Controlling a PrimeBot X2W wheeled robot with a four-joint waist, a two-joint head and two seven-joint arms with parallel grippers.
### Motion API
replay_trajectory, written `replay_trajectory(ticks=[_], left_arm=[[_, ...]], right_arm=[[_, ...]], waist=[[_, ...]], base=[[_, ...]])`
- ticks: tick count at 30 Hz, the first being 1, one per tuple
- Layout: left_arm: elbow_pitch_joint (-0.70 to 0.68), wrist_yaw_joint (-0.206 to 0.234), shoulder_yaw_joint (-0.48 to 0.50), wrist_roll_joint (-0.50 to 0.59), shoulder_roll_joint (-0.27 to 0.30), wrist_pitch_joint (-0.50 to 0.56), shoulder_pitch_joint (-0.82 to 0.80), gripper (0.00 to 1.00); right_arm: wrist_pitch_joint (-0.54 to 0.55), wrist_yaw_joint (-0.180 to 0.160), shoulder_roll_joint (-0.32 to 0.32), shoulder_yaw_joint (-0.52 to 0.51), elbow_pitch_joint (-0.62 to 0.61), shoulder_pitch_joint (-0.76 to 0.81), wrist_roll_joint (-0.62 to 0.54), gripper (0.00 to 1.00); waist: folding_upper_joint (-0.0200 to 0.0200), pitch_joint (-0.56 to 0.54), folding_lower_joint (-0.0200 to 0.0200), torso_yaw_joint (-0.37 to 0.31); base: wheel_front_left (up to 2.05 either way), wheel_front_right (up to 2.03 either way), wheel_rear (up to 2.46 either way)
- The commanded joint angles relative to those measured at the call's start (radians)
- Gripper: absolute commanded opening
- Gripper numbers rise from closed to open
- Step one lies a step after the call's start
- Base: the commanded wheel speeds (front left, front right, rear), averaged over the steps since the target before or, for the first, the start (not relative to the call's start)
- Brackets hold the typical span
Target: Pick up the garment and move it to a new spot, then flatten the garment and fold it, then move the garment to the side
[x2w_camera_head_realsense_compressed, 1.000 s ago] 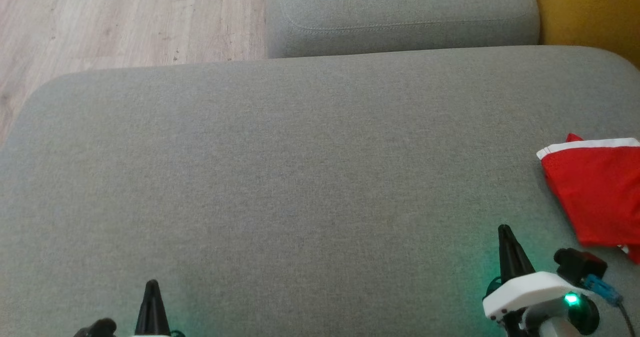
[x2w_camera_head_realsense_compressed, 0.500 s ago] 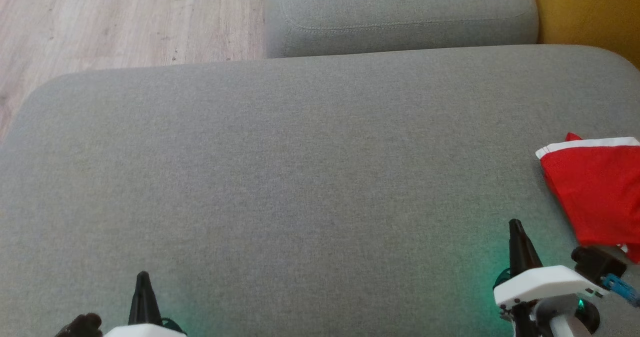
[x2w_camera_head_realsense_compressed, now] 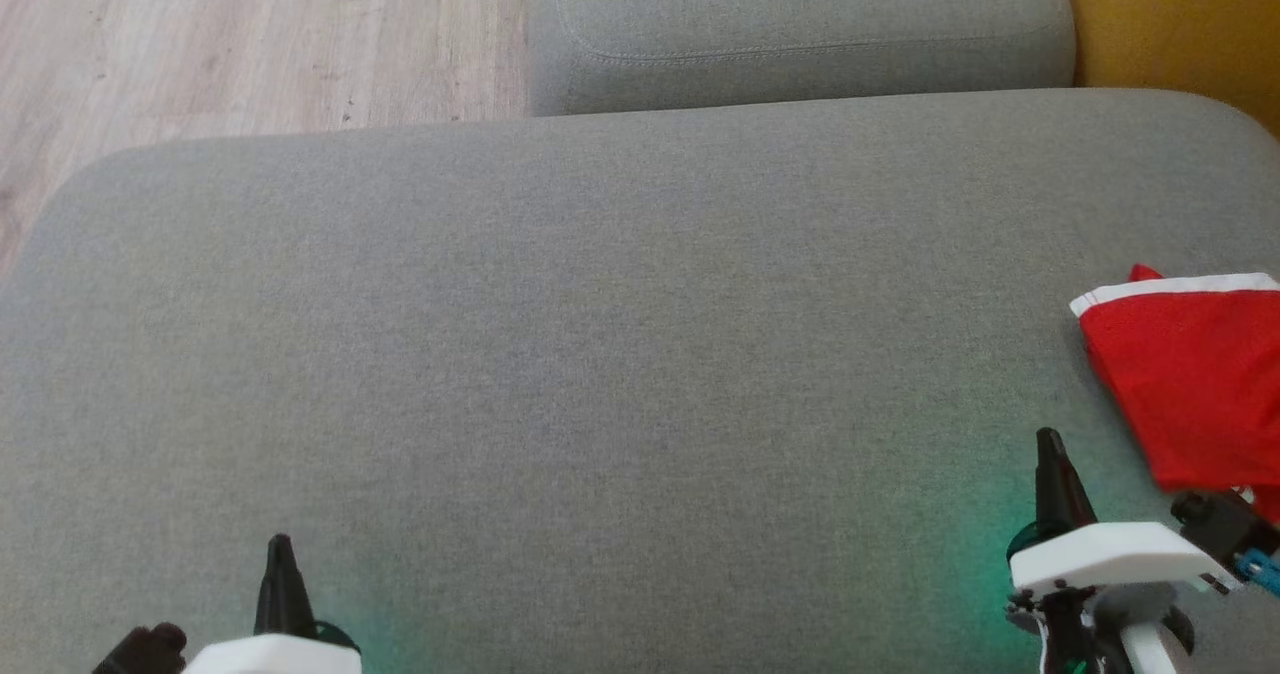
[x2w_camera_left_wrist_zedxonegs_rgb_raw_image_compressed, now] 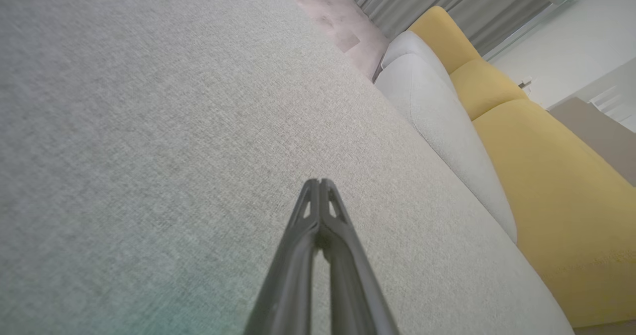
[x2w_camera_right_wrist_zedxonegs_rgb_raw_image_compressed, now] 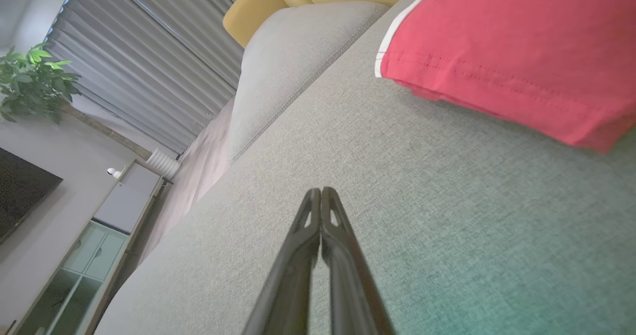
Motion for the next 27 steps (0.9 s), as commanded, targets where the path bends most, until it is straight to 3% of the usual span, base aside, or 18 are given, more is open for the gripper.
replay_trajectory(ticks=[1, 27], left_arm=[[-0.037, -0.003, 0.027, -0.023, 0.004, 0.006, -0.056, 0.0], [-0.084, -0.017, 0.057, -0.289, 0.005, 0.083, -0.088, 0.0]], right_arm=[[0.009, 0.001, -0.003, 0.0, -0.043, -0.041, 0.028, 0.0], [0.084, 0.002, -0.004, -0.035, -0.118, -0.039, 0.328, 0.0]], waist=[[0.0, 0.0, 0.0, 0.0], [0.0, 0.002, 0.0, -0.005]], base=[[0.0, 0.0, 0.0], [0.0, 0.0, 0.0]])
